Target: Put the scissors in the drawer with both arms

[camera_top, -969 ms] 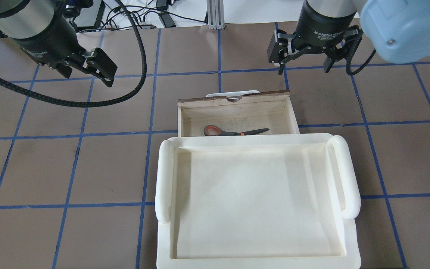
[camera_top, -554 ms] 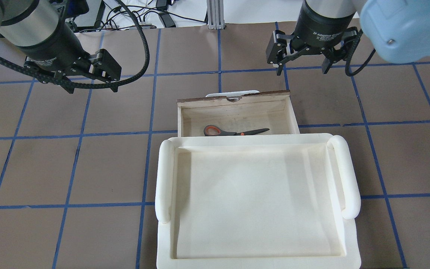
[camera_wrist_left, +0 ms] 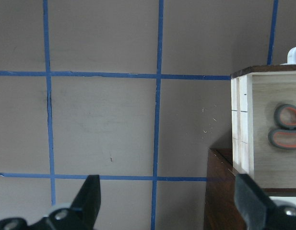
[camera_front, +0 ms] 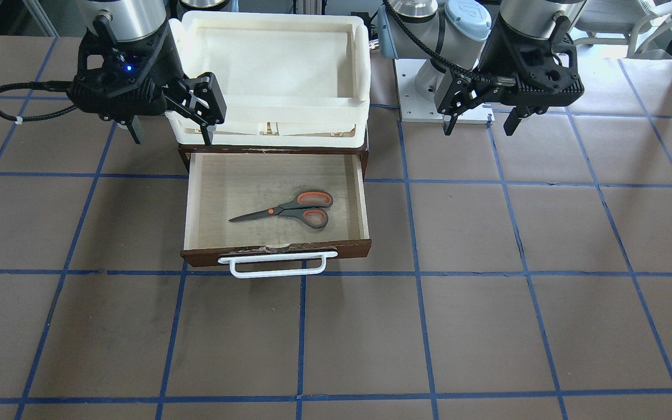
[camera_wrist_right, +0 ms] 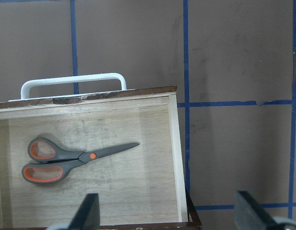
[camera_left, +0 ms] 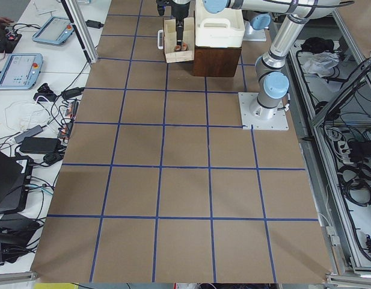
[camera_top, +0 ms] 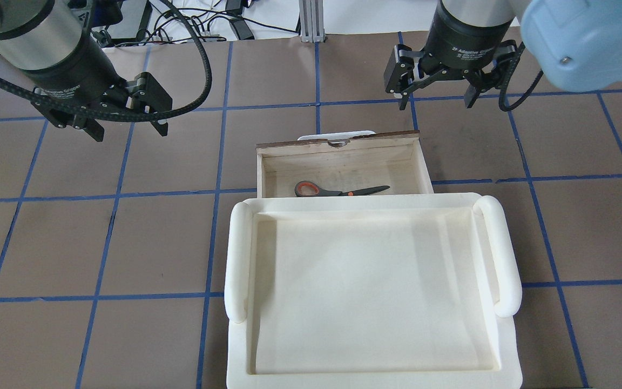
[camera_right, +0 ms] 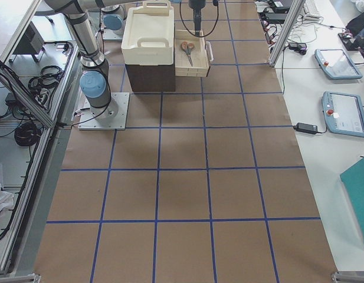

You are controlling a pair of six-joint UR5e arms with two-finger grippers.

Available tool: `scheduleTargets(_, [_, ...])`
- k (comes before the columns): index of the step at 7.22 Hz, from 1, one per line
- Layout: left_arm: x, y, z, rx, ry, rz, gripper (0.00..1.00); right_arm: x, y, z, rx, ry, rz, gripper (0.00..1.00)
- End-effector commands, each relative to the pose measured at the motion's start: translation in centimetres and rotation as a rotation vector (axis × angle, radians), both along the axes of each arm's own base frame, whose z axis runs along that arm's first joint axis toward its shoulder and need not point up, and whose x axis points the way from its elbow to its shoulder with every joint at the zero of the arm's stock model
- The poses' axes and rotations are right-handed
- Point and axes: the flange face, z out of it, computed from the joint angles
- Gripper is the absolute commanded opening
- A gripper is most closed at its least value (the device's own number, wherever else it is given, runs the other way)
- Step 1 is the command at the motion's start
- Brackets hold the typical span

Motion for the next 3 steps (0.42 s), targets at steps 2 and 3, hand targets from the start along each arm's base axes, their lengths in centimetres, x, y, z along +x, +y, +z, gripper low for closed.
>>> scheduleTargets(2, [0.18, 0.16, 0.23, -0.032, -0.009, 0.001, 1.00, -0.01, 0.01, -0.02, 0.002, 0.001, 0.000, 1.00])
scheduleTargets(3, [0.11, 0.27, 0.20, -0.029, -0.009, 0.001, 1.00, 0.00, -0.05, -0.08, 0.002, 0.001, 0.000, 1.00])
